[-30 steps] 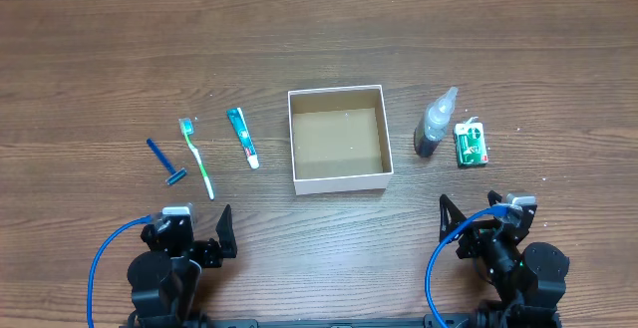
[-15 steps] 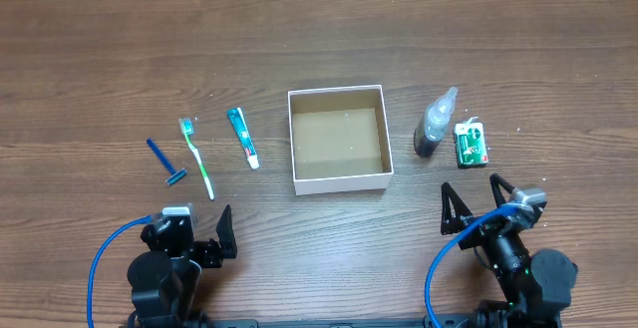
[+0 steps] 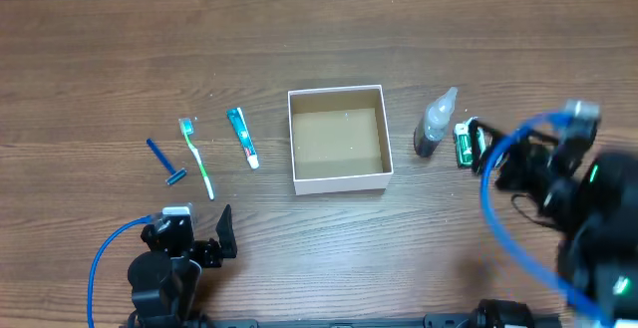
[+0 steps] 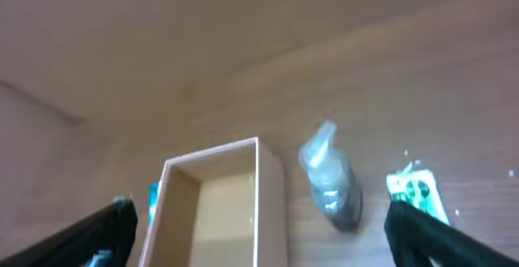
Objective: Pack container
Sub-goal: 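Reach the right gripper to the clear bottle and grasp it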
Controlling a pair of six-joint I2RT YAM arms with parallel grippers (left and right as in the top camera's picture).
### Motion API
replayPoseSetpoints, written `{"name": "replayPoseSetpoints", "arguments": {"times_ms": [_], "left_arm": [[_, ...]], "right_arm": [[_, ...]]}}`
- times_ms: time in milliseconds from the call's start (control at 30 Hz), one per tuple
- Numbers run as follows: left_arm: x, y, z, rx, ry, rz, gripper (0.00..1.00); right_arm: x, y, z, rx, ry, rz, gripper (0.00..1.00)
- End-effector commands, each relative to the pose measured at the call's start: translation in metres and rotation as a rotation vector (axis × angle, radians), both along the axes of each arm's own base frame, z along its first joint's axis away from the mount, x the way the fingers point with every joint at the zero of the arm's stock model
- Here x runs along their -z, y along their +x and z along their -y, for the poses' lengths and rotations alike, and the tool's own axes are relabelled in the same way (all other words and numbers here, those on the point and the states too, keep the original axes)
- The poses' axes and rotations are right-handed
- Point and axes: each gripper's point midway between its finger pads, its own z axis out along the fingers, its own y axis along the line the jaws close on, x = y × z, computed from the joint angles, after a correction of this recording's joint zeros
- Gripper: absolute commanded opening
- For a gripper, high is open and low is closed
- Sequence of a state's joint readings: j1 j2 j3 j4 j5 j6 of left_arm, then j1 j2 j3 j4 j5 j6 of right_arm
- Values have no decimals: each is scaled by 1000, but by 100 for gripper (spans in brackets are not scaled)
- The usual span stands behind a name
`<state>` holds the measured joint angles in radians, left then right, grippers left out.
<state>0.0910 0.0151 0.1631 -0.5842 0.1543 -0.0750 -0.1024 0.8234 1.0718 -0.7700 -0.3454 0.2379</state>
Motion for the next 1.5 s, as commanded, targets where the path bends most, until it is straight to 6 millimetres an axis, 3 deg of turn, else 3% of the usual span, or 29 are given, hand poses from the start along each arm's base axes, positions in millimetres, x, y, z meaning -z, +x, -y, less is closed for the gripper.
{"name": "replayPoseSetpoints", "arguments": {"times_ms": [0, 100, 267, 367, 467, 567, 633, 733, 933, 1000, 1033, 1133, 1167, 1300, 1367, 1467], "left_arm": [[2, 0, 4, 18, -13, 1, 100], [2, 0, 4, 18, -13, 1, 100], [2, 0, 4, 18, -13, 1, 100], [2, 0, 4, 18, -13, 1, 100], [2, 0, 4, 18, -13, 1, 100], [2, 0, 4, 18, -13, 1, 100], [2, 0, 4, 18, -13, 1, 100], [2, 0, 4, 18, -13, 2, 100], [2, 0, 4, 18, -13, 1, 100], [2, 0, 4, 18, -13, 1, 100], [2, 0, 4, 18, -13, 1, 100], [2, 0, 4, 18, -13, 2, 100], [2, 0, 4, 18, -13, 1, 100], [2, 0, 4, 18, -13, 1, 100], [2, 0, 4, 18, -13, 1, 100], [2, 0, 4, 18, -13, 1, 100]], "right_arm": [[-31, 33, 1, -35, -29, -131, 100], [-20, 60, -5, -77, 5, -248, 100], [69, 97, -23, 12, -235, -504, 100], [122, 108, -20, 121, -296, -662, 100], [172, 111, -12, 166, -287, -821, 94], [196, 109, -20, 128, -266, -894, 86], [197, 107, -26, 104, -247, -905, 78], [197, 105, -33, 78, -215, -913, 51], [199, 101, -32, 77, -218, -931, 50], [200, 95, -31, 76, -223, -955, 26], [198, 95, -31, 77, -223, -954, 22], [149, 98, -28, 91, -219, -827, 22], [125, 97, -28, 93, -206, -766, 22], [50, 78, -25, 96, -171, -589, 22], [32, 68, -24, 97, -161, -541, 22], [25, 56, -30, 54, -140, -536, 22]]}}
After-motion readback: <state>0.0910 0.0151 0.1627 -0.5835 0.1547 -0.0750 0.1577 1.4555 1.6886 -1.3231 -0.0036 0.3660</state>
